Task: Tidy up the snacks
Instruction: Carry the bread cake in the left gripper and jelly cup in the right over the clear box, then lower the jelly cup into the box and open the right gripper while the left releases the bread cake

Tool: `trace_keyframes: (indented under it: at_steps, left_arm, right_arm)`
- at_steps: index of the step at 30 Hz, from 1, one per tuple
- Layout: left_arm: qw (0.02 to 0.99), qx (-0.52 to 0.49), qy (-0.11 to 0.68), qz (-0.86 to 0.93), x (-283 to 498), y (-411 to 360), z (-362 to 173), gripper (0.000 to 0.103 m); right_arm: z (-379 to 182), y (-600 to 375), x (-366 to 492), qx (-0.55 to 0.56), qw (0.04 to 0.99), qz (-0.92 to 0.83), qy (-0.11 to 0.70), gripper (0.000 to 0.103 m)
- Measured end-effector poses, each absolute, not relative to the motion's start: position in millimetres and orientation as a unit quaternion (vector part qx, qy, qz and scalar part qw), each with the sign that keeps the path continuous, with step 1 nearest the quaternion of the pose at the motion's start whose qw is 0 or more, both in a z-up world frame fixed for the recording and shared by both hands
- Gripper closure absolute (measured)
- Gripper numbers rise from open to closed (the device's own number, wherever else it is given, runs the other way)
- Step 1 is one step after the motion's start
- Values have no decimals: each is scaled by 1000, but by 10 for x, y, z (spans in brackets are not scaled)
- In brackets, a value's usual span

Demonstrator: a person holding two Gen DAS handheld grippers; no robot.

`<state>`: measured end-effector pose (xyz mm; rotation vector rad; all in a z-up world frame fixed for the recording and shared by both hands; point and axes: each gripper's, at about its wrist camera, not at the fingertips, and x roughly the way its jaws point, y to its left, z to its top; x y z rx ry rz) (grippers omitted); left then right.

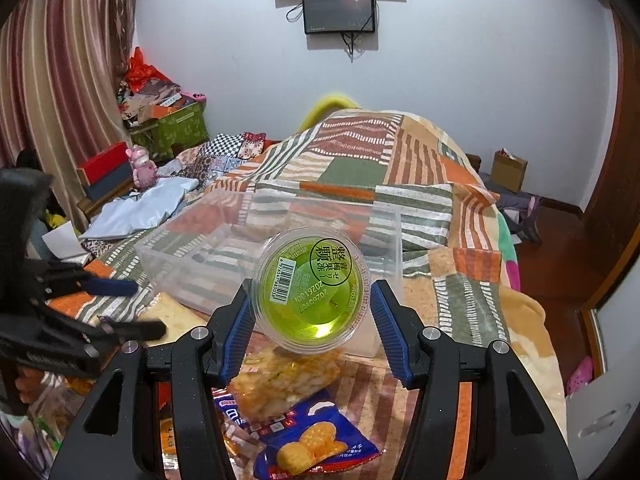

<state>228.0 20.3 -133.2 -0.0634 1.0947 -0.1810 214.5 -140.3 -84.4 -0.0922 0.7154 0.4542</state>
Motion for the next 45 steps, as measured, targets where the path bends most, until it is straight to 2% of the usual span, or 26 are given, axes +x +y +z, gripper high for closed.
trace_keyframes:
  at_steps: [1, 3, 7, 11, 14, 18, 27, 33, 45]
  left_arm:
    - [848, -26, 524, -82, 2294, 186, -1371, 32]
    - [851, -6, 520, -72, 2302, 130, -1426, 22]
    - [842, 10, 535, -63, 2330, 65, -1536, 19]
    - [832, 1, 551, -61, 2394, 80, -1658, 19]
    - [835, -11, 547, -61, 2400, 111, -1648, 24]
    - [839, -28, 538, -74, 2341, 169, -1592, 25]
    - [879, -32, 465, -98, 2053, 189, -1001, 26]
    - [899, -39, 426, -90, 2147, 244, -667, 26]
    - [896, -26, 439, -61, 2823, 289, -880, 25]
  right_arm:
    - [-841, -1399, 2148, -48, 911, 220, 347, 49]
    - [-827, -1391, 2146, -55, 911, 220, 344, 49]
    - [-793, -1395, 2151, -57, 912, 222, 341, 49]
    - [-781, -1389, 2145, -57, 912, 226, 339, 49]
    - [-790, -1377, 2152, -58, 911, 227, 339, 49]
    - [-798, -1369, 2171, -60, 911, 225, 341, 49]
    - [-760, -1343, 2261, -67, 912, 220, 341, 49]
    - [-775, -1268, 2396, -73, 908, 221, 348, 49]
    - [-988, -1147, 2729, -86, 892, 217, 388, 49]
